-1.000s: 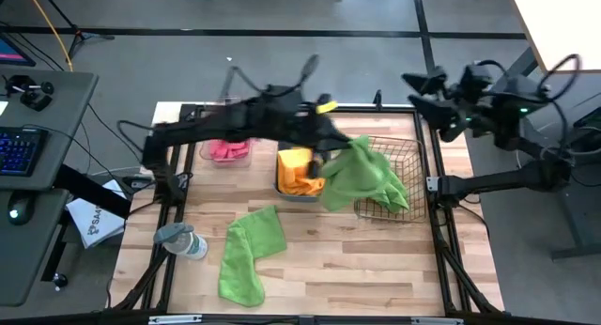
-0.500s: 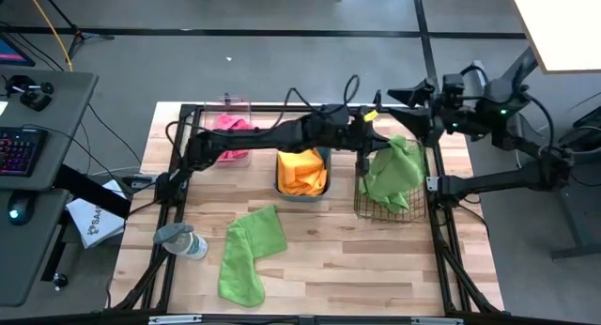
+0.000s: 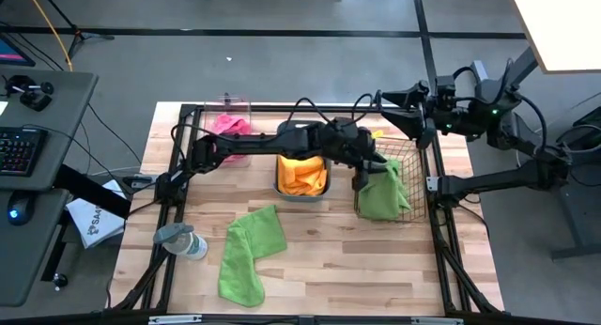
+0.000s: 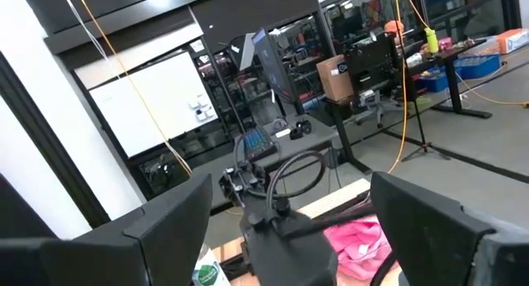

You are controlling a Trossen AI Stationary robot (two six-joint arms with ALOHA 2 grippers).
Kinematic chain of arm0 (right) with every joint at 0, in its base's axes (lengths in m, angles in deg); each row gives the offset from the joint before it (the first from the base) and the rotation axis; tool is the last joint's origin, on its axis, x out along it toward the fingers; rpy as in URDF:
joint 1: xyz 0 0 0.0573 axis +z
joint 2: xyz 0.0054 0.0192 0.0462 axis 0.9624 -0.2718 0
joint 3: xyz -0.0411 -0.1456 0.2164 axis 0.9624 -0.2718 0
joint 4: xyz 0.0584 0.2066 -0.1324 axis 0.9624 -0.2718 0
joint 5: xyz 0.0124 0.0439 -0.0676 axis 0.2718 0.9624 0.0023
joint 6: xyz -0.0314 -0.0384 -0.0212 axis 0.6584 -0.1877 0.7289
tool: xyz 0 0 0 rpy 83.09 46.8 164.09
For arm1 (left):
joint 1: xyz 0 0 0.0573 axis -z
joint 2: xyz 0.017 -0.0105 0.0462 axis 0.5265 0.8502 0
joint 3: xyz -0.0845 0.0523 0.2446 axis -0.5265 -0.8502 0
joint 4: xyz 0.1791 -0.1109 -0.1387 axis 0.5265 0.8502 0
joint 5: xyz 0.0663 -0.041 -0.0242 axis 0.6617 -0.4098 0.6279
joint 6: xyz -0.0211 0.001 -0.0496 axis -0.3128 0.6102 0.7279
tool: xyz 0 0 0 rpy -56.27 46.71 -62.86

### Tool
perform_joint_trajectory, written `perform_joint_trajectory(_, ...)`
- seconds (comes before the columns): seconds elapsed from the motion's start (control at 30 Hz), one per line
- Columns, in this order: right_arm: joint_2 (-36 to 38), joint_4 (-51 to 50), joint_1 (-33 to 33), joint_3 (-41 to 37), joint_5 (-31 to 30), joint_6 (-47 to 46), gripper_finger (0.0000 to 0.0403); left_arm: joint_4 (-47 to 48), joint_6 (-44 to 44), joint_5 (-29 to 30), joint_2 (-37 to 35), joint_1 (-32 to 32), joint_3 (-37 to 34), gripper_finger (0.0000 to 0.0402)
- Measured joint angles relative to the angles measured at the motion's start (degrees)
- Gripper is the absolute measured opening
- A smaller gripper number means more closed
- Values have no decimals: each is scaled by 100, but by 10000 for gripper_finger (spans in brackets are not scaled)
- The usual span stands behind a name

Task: Sort microfiber towel by color & place in baskets
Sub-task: Put the top green towel into the gold wire basket, then put the green towel into the gold wire basket

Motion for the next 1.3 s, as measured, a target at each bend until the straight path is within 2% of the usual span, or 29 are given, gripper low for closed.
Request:
perform_joint_trajectory(0.2,4,-2,0,0,-6,8,326,-217,144,2,-149,-20,11,193)
perform_joint_trajectory(0.4,11,-57,-1,0,-271,16,326,-404,83,-1,-204,-62,9,232)
perform_joint_trajectory(0.53,13,-112,0,0,-275,14,326,566,-424,-1,-483,-98,0,236)
perform_joint_trajectory(0.67,13,-337,0,0,-273,16,326,2294,-1056,46,-1102,-228,11,237)
perform_joint_trajectory(0.73,1,-529,0,0,-301,14,326,3176,-1180,177,-1431,-331,-4,237)
perform_joint_trajectory(0.83,-63,-962,0,0,-592,-59,326,3864,-1117,356,-2001,-457,-271,237)
perform_joint_trajectory(0.97,-216,-1438,0,-104,-774,-275,326,3537,-694,324,-3114,-394,-1407,237)
perform_joint_trajectory(1.13,-419,-1482,0,-494,-752,-349,326,2182,112,443,-4691,102,-3862,237)
perform_joint_trajectory(1.2,-504,-1474,0,-654,-752,-354,326,1956,577,709,-5200,429,-4759,237)
perform_joint_trajectory(1.3,-636,-1471,0,-832,-750,-444,326,2350,1112,1263,-5682,1010,-5704,237)
